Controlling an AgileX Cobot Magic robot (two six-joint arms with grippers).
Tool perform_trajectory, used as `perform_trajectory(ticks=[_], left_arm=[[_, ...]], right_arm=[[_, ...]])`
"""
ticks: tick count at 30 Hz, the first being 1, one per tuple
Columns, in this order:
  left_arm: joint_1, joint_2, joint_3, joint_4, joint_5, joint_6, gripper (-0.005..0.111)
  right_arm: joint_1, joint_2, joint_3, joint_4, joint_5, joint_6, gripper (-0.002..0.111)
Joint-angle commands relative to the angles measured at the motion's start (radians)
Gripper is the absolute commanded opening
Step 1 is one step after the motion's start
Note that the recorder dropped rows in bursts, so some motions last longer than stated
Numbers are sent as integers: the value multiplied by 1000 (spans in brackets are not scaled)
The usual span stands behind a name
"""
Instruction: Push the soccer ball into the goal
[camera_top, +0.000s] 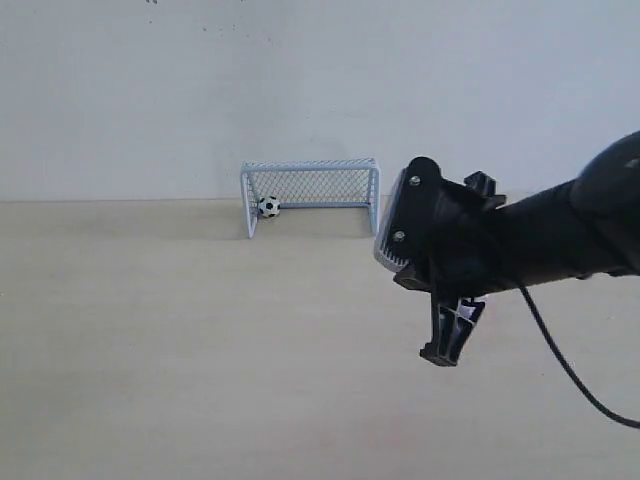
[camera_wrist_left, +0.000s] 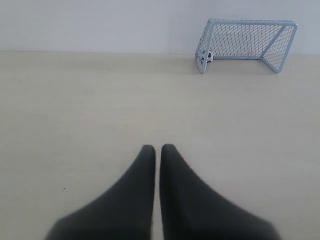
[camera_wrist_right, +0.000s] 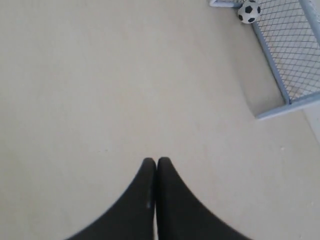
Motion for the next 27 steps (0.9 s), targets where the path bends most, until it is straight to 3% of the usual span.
perform_trajectory(ticks=[1,13,27], left_arm=[[0,-1,4,1,-2,0,4],[0,-1,4,1,-2,0,4],[0,-1,4,1,-2,0,4]], right_arm=[[1,-172,119,118,34,104,0],[1,-444,229,200,311,535,0],[1,-462,229,200,331,551,0]])
